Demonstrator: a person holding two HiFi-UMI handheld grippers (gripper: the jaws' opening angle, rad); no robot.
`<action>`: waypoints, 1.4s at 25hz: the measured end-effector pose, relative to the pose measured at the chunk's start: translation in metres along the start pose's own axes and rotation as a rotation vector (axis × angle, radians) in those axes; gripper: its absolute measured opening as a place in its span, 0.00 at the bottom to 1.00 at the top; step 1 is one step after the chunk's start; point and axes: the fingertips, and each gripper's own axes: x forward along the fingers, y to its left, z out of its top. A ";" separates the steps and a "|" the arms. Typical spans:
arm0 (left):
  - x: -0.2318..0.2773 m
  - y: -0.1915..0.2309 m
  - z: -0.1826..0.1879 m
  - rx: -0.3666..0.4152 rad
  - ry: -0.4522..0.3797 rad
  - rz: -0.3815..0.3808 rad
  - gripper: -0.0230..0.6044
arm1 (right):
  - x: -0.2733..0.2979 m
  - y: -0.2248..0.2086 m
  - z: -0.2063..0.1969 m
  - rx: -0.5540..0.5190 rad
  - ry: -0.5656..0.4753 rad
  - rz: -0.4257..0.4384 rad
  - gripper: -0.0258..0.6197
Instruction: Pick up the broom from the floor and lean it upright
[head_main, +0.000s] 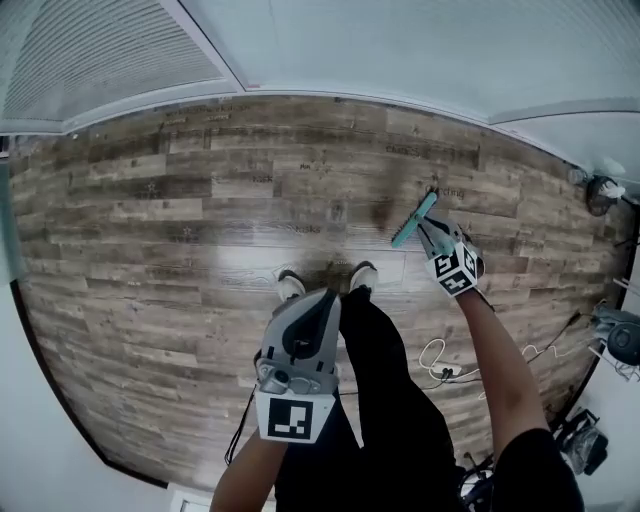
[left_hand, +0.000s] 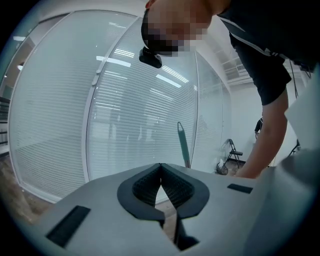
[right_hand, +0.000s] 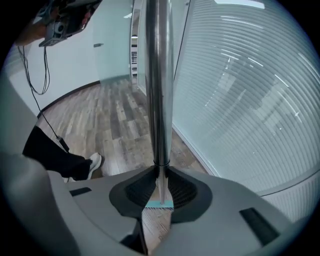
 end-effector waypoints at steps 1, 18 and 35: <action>-0.003 0.000 0.010 0.012 -0.001 -0.008 0.07 | -0.016 -0.003 0.005 0.018 -0.011 -0.014 0.17; -0.101 0.002 0.183 0.019 0.015 -0.024 0.07 | -0.367 -0.023 0.180 0.396 -0.407 -0.289 0.17; -0.078 -0.037 0.299 0.056 -0.148 -0.222 0.07 | -0.489 -0.028 0.209 0.510 -0.580 -0.492 0.17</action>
